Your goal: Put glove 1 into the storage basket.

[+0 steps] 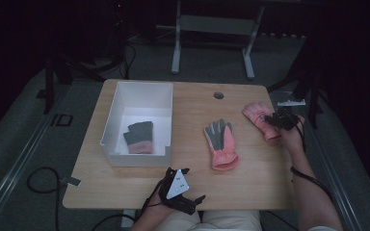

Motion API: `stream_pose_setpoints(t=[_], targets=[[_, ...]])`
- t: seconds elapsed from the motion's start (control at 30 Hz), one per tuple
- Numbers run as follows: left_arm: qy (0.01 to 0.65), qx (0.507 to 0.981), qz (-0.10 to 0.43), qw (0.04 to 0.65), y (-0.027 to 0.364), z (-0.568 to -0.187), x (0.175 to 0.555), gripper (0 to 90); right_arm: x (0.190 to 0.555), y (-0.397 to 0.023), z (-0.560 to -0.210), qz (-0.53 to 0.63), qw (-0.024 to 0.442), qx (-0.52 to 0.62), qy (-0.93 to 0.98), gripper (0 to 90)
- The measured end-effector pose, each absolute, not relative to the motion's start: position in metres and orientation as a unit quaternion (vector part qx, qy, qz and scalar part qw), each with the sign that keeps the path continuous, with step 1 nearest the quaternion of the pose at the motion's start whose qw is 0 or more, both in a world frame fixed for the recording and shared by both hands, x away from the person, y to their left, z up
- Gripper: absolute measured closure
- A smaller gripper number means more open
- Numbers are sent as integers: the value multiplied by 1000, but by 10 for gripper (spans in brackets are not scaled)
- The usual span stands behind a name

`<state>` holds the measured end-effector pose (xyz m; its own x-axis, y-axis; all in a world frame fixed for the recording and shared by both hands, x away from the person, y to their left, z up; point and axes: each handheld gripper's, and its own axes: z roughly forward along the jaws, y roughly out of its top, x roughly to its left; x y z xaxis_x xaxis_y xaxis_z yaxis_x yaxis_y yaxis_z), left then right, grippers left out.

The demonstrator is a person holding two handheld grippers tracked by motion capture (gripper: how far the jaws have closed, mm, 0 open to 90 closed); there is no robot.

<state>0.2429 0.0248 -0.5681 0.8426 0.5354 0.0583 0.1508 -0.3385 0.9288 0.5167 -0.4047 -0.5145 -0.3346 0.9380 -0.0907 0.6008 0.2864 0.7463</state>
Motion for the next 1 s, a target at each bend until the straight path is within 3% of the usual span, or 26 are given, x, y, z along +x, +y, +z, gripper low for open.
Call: stream_pose_setpoints(t=[0.27, 0.43, 0.63, 0.8, 1.0], targets=[[215, 795, 171, 541, 26, -568, 243, 3, 523, -400, -527, 288, 272, 491, 776, 562], [204, 796, 171, 543, 24, -568, 241, 3, 524, -398, -531, 287, 257, 498, 777, 751], [196, 794, 164, 551, 22, -567, 241, 3, 511, -392, -522, 290, 252, 530, 756, 869], [194, 797, 168, 547, 21, -567, 240, 3, 492, -387, -509, 303, 251, 552, 735, 880], [188, 796, 169, 549, 20, -566, 241, 3, 444, -374, -483, 334, 265, 564, 708, 881]])
